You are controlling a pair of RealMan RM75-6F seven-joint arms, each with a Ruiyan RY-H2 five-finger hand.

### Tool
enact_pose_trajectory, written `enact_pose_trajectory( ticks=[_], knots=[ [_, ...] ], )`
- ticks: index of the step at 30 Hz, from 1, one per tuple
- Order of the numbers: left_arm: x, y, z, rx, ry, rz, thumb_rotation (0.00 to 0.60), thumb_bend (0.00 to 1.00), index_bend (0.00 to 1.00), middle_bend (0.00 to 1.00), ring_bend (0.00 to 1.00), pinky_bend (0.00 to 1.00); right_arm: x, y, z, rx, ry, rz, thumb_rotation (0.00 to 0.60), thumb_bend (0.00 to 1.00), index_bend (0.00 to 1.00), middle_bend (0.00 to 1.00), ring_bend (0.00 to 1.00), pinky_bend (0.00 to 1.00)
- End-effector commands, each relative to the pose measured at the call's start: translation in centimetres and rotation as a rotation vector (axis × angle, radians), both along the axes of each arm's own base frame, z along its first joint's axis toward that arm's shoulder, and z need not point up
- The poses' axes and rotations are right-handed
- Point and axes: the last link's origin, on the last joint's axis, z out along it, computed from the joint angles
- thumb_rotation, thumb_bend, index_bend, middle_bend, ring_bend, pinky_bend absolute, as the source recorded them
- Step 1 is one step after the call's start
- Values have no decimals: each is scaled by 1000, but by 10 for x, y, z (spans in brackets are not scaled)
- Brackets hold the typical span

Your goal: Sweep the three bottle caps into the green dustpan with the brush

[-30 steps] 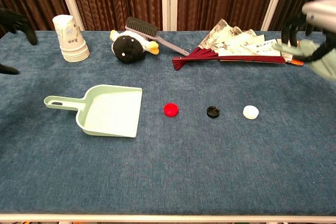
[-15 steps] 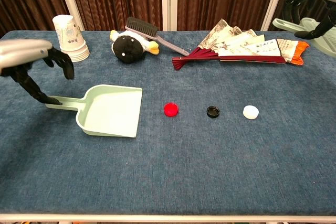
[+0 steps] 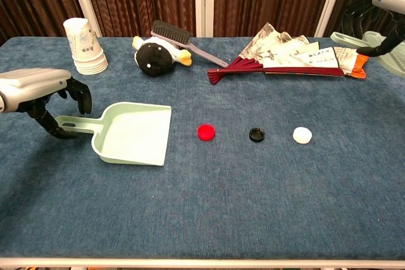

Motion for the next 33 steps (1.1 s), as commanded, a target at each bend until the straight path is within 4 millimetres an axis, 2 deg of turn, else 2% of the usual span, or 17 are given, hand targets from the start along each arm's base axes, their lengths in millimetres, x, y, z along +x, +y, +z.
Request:
enact_pose_trajectory(
  ticks=[1,13,22,28,33],
  knots=[
    [0,0,-1,-1,-5,1,600,232,457,408,276,259,-2,0,-1,3,2,-5,600,547,662,580,290,314],
    [0,0,-4,-18,-1,6,600,262,467,417,276,260,-6,3,0,-1,-8,-10,600,547,662,580,291,301],
    [0,1,-7,-3,-11,-5,600,296,563,522,354,280,-6,9,-6,23,-29,-12,600,547,662,581,291,296],
    [5,3,-6,-24,-20,-26,600,315,576,534,364,280,0,20,-15,103,-156,-45,600,547,662,582,291,289],
    [16,11,-3,-74,10,-63,600,332,570,537,364,280,6,27,-32,167,-217,-30,600,547,662,582,291,289]
  ],
)
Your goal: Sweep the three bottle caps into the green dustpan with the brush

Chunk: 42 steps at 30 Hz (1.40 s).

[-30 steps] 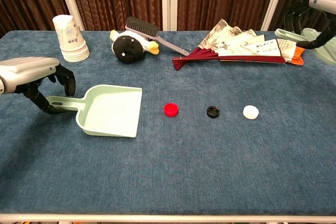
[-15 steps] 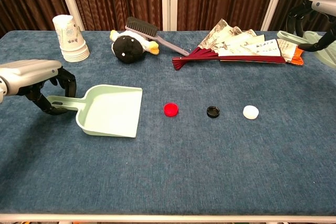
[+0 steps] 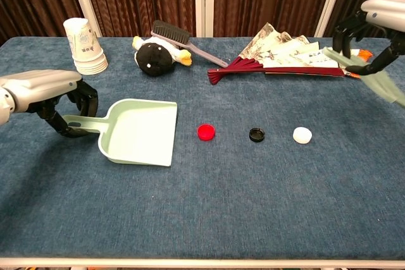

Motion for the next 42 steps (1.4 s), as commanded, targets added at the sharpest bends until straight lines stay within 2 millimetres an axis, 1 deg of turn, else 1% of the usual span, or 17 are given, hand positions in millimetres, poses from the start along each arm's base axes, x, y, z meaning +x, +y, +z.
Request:
enact_pose_trajectory(
  ticks=[1,7,11,20,25,28,34,42],
  knots=[
    [9,7,4,-31,26,-26,600,334,570,537,364,280,5,7,-15,56,-53,10,600,547,662,582,291,289],
    [25,19,12,-91,55,-25,600,336,569,538,364,280,12,9,-28,89,-109,36,600,547,662,582,290,289],
    [33,30,17,-128,23,24,600,336,569,539,364,280,17,10,-35,106,-126,59,600,548,662,582,290,288],
    [41,46,19,-185,-17,89,600,339,569,544,380,281,18,15,-49,137,-179,76,600,549,667,582,290,283],
    [42,48,18,-181,-16,95,600,340,569,544,380,281,19,21,-59,149,-205,91,600,550,668,582,289,277],
    [43,47,17,-183,-13,96,600,341,569,544,380,281,23,24,-68,156,-222,107,600,549,668,583,289,266],
    [48,45,12,-195,-19,93,600,341,569,545,380,282,35,27,-84,155,-256,143,600,549,677,590,289,259],
    [63,43,2,-215,-70,87,600,343,569,545,380,283,57,27,-102,145,-320,165,600,568,685,597,289,233]
  ],
)
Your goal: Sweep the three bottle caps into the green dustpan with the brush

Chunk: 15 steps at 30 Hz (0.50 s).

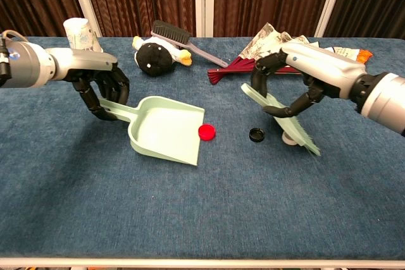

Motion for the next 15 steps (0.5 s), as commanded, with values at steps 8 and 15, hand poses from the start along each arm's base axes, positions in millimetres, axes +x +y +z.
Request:
enact_pose_trajectory(
  ticks=[8,15],
  knots=[
    [6,0,-8,-7,-7,-7,600,346,569,546,380,283,33,-4,-27,-20,-112,7,600,569,699,607,289,232],
    [8,-1,-10,-3,-14,-2,600,350,569,547,380,284,63,-5,-49,-6,-190,23,600,589,707,612,289,227]
  ],
)
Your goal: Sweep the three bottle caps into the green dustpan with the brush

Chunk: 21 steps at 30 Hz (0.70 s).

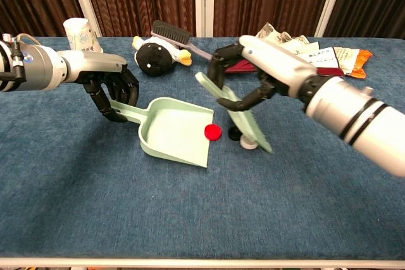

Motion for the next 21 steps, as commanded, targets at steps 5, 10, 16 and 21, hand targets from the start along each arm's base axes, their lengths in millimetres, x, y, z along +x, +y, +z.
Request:
enact_pose_trajectory(
  ticks=[5,10,16,21],
  knots=[
    [2,-1,-4,-3,-1,1,600,349,569,547,380,286,30,-3,-21,13,-82,15,600,589,719,618,289,227],
    [4,-2,-6,-6,-8,3,600,349,569,547,380,287,43,-1,-30,28,-140,8,600,598,725,621,290,225],
    [6,-4,-8,-8,-12,4,600,349,569,547,380,287,56,2,-36,14,-205,12,600,595,725,623,290,221],
    [5,-4,-9,-5,-8,7,600,349,569,547,380,287,59,1,-30,-5,-255,20,600,593,725,622,292,222]
  ],
)
